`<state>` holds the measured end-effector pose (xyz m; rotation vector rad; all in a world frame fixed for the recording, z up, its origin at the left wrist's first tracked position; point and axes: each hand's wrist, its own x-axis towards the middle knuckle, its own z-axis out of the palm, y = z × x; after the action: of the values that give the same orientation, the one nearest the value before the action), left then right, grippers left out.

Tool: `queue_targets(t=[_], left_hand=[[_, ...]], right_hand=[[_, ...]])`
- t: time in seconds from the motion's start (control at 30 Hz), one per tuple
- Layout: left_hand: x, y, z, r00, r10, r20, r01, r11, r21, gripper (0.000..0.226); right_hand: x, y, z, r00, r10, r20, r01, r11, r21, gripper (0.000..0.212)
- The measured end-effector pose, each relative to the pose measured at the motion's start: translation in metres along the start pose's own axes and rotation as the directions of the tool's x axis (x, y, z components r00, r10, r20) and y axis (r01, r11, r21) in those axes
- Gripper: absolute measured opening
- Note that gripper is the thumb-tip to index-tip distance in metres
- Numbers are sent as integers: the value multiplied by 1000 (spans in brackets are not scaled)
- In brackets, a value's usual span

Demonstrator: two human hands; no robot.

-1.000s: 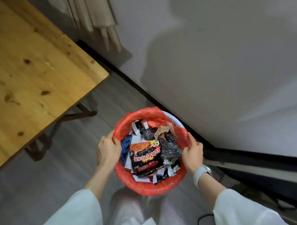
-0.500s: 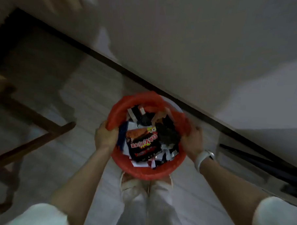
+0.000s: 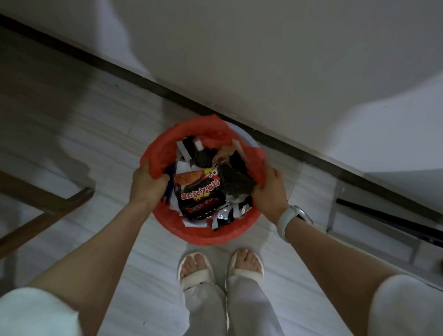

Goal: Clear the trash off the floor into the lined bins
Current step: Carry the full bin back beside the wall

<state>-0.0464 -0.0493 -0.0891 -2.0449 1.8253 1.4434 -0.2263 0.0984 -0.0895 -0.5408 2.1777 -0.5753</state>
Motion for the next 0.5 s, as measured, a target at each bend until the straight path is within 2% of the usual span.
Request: queue_targets(t=[0.1,0.17,0.23,0.3,0.5], left_hand=[[-13,-7,-1,995,100,-5,-96,969,229,62],[-39,7,-4,986,168,-9,-158,943,293,52],[-73,29,-12,970,242,5,-232,923,308,42],[-104,44,-20,950,313,3,-298,901,315,42],[-234,90,-66,912,399,94,-410,874,261,44]], right_hand=[[-21,-5,-7,1000,-25,6,25,1000,-19,57],[-42,-13,-18,1000,0,-9,0,1000,-1,47],[-71,-29,-35,999,33,-31,-31,998,54,38],[-103,-47,-56,998,38,-56,-31,992,126,35],[-222,-78,-111,980,174,-96,-147,961,234,40]])
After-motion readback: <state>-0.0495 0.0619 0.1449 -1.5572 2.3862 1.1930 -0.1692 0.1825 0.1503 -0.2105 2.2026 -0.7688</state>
